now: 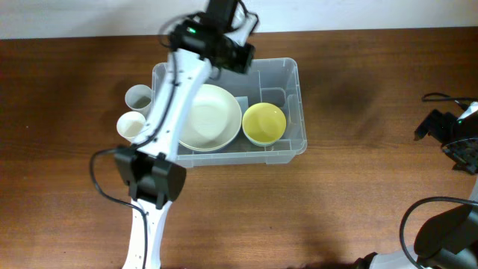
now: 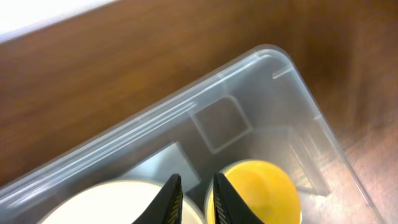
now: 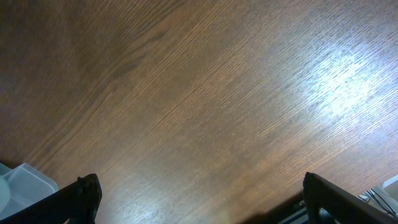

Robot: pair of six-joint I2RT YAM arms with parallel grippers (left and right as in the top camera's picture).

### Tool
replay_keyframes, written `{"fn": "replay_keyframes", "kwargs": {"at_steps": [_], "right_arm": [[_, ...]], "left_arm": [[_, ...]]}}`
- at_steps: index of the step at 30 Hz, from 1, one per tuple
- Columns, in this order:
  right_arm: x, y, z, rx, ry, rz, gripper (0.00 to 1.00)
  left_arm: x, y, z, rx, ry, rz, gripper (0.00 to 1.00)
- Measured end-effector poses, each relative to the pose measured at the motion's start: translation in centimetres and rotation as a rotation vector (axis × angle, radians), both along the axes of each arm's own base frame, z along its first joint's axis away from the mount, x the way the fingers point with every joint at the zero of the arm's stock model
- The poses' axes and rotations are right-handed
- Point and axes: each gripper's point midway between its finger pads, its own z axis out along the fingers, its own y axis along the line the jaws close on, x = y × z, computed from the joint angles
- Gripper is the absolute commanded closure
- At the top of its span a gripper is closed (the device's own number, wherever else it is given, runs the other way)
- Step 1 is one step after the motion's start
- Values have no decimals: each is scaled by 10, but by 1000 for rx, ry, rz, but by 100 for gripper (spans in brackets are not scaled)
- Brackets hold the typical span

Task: Pack container
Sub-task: 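Move the left gripper left to the grey cup beside the container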

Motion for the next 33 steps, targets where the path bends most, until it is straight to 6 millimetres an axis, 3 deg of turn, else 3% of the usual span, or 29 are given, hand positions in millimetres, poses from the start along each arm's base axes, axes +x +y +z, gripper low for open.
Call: {"fn": "replay_keyframes", "kwargs": {"at_steps": [3,5,9,14,18,21,33], "right_arm": [[0,0,0,0,0,0,1],[0,0,0,0,0,-1,1],[0,0,0,0,0,0,1],[0,0,0,0,0,0,1],[0,0,0,0,0,0,1],[0,0,0,0,0,0,1],[0,0,0,0,0,0,1]], "left_arm": [[-2,46,38,27,-28,108,81],[-3,78,57,40,-46,182,71],[-14,173,88,62,-55,389,61],[-19,269,93,72,-44,595,47],[-24,316,84,79,-10,692,45],[-26,333,61,91,71,723,45],[2,340,-44,131,240,687,45]]}}
